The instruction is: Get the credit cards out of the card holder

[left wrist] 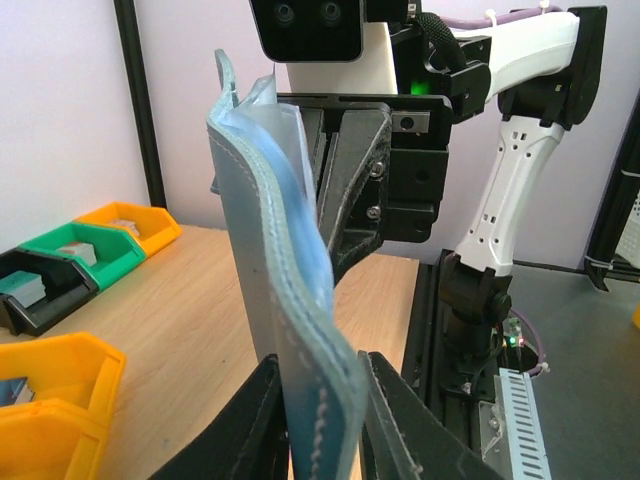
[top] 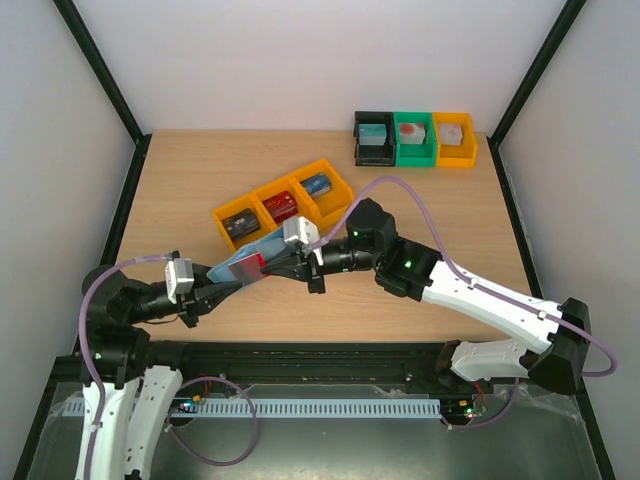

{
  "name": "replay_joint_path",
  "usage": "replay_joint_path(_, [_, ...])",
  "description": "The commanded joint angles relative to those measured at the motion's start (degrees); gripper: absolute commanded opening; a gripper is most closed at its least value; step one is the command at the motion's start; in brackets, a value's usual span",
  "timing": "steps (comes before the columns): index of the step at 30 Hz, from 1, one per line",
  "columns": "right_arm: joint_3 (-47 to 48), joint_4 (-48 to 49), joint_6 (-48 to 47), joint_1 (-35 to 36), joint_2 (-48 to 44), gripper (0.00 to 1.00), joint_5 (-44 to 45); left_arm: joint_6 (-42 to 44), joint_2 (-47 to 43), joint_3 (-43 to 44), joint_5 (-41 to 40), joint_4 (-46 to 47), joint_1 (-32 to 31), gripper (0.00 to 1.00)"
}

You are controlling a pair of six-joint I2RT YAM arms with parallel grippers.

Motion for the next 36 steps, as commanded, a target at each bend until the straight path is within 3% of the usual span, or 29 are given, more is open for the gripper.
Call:
replay_joint_path(1, [-0.1,2.3,0.1,-1.3,-1.8,0.02,3.3,-0.1,-1.0,-0.4,1.7,2.3,-0.2,0.22])
replay_joint_path(8, [-0.5,0.1,-0.6,-1.8,-3.0,0.02,5.4,-0.9,-1.4,-0.9,0.3,2.9,0.0,0.16])
replay_joint_path(13, [-1.3,-1.3,-0.9,-2.2,-4.4,0.02,7.8,-2.0,-2.4,-2.0,-2.3,3.8,-0.1,0.02])
replay_joint_path(21, [-1.8,-4.4,-1.8,-5.4,-4.8,0.02,12.0,-8.2,-2.8,-4.0,-13.7,4.6,1.2,0.02])
replay_joint_path(29, [-1.4,-6.2,-1.6,-8.3,-4.0,0.02,13.9,-23.0,-6.1,-10.2,-21.1,7.6,5.6,0.02])
replay_joint_path(36, [-0.6,-9.1,-2.8,-8.6,-2.0,0.02,21.6,-31.9,-7.4,-16.4,-36.1,6.1,10.1,0.02])
